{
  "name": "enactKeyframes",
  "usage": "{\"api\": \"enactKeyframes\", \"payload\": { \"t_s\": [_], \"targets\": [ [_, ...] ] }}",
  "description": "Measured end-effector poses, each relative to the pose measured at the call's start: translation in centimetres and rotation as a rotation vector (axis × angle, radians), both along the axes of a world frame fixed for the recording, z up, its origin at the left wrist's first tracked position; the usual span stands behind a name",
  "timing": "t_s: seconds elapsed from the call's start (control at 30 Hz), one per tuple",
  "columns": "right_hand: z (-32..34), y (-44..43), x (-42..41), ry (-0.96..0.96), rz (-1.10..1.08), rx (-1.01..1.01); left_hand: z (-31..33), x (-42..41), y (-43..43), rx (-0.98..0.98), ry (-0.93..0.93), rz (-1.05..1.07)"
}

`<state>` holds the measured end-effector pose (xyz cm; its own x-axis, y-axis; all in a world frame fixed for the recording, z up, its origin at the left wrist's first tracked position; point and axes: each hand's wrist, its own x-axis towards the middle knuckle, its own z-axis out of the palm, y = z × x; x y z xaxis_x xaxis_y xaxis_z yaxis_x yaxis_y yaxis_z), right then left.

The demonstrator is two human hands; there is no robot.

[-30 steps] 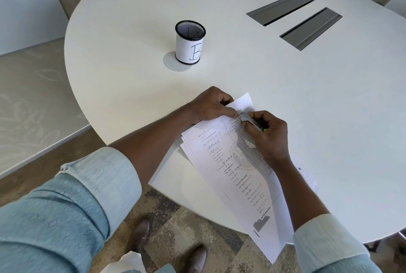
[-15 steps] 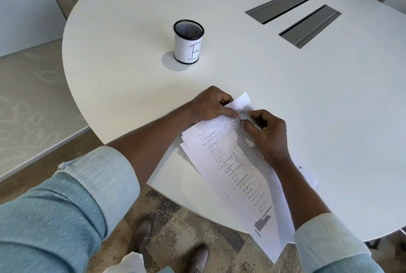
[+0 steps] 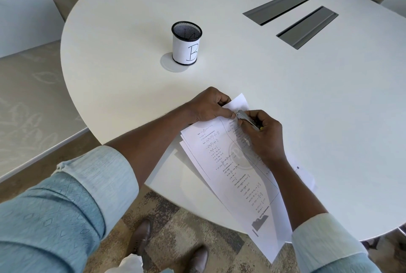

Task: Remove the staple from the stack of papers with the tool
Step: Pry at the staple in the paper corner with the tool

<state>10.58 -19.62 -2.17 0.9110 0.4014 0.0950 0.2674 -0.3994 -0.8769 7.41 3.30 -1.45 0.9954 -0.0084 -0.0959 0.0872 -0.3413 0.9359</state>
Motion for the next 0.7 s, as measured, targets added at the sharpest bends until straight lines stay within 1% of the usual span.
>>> {"api": "enactKeyframes", "payload": {
  "t_s": [0.4,0.7],
  "targets": [
    [0.7,-0.1,-0.1,0.092,0.021,0.122,-0.3,0.2,0.1,-0.009,-0.003,-0.010],
    [1.1,-0.1,-0.1,0.117,0.048,0.200,-0.4,0.4,0.2,-0.002,0.003,-0.009]
  ]
}}
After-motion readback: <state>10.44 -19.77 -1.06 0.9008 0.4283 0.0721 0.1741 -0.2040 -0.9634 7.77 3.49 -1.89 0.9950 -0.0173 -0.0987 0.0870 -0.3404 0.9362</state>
